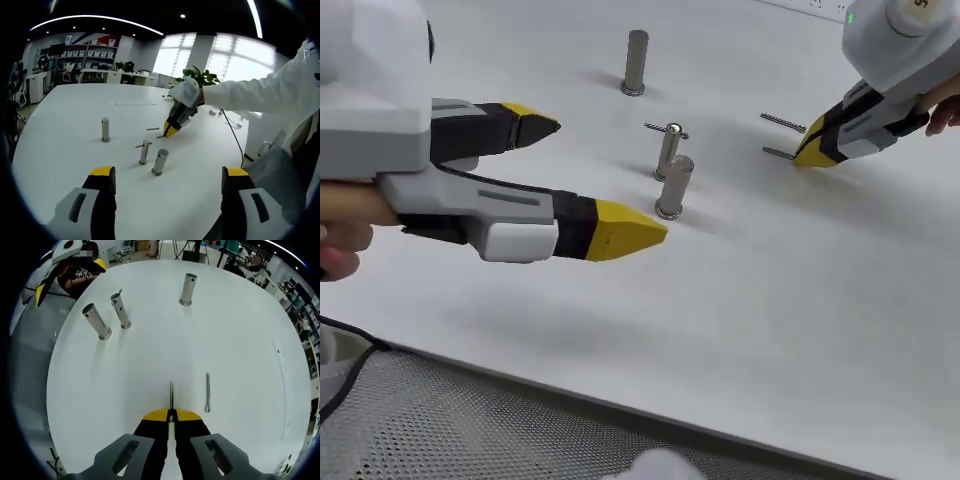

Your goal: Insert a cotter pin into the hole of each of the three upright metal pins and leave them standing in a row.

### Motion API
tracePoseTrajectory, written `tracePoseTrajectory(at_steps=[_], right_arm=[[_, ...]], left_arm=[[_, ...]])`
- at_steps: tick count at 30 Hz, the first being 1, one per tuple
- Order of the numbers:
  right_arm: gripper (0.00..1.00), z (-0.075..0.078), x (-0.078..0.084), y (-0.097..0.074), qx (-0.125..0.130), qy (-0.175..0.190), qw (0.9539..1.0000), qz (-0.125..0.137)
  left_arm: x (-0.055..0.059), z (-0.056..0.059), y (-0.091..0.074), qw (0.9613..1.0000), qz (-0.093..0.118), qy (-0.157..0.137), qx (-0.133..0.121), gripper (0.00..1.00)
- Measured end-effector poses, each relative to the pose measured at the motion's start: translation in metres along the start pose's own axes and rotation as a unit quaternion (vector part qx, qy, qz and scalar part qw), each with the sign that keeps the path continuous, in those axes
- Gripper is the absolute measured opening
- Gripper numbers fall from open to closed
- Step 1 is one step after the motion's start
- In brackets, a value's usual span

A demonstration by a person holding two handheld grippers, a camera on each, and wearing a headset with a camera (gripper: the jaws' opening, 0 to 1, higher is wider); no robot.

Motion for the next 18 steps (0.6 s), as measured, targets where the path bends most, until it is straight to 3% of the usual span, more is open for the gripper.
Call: tracePoseTrajectory(at_steps=[5, 11, 18], right_arm=[[0.00, 0.007, 0.001, 0.004, -0.011, -0.002, 0.9999, -0.003], [0.00, 0.007, -0.004, 0.006, -0.018, -0.038, 0.9989, -0.021], [0.00, 0.008, -0.013, 0.009, -0.028, -0.075, 0.9946, -0.066]], left_arm=[[0.000, -0.001, 0.001, 1.0000, 0.003, -0.002, -0.001, 0.84], [0.000, -0.001, 0.002, 1.0000, 0.004, -0.005, 0.001, 0.83], [0.001, 0.001, 0.004, 1.0000, 0.000, -0.006, 0.005, 0.83]])
Point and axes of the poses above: the centre of the closed fingertips' face, and the gripper's own axes: y roughly forward along the fingers, z roughly to its right, x roughly out of its underside, the point moved 8 cm from there along -y, roughly backward along the fingers, and after that the axes turned 14 degrees about x, right-handed, at the moved point
